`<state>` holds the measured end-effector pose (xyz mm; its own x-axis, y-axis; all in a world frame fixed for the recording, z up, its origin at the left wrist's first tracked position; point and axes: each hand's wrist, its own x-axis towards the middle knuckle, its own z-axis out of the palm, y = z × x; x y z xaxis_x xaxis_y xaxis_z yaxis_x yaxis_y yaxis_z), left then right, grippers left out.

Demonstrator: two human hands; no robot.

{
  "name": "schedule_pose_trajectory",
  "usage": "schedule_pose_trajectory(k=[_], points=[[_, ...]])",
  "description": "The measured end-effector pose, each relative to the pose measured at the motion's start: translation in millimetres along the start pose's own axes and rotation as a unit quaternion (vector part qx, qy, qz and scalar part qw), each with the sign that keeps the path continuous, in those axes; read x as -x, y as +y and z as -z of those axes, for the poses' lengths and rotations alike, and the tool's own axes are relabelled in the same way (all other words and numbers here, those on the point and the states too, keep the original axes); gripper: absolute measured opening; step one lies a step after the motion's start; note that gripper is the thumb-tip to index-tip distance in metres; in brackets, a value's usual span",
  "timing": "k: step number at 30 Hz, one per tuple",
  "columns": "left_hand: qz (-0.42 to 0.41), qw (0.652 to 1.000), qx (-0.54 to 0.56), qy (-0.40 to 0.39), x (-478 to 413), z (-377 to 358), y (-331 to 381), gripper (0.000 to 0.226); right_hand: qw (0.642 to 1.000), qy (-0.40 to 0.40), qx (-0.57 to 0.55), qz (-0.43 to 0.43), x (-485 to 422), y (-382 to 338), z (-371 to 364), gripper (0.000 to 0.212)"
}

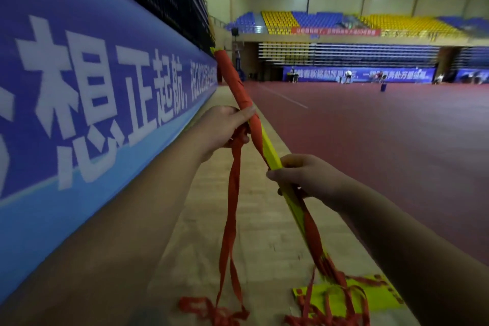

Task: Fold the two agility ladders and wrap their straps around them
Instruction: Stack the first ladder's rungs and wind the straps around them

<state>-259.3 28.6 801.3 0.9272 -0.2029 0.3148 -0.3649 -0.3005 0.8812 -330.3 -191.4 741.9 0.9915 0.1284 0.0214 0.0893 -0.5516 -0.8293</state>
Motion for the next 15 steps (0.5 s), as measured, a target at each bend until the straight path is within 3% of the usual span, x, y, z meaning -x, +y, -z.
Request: schedule_pose_trajectory(k=[7, 15], points=[[-0.034, 0.999, -0.015, -0.002, 13, 23, 34, 0.037, 0.999, 0.033, 0.015, 0.025, 9, -34, 11, 0.034], [-0.019, 0.997, -0.072, 0.021, 10, 15, 16, 0.032, 0.991, 0.103, 0.082, 0.033, -4, -12, 2, 0.044]])
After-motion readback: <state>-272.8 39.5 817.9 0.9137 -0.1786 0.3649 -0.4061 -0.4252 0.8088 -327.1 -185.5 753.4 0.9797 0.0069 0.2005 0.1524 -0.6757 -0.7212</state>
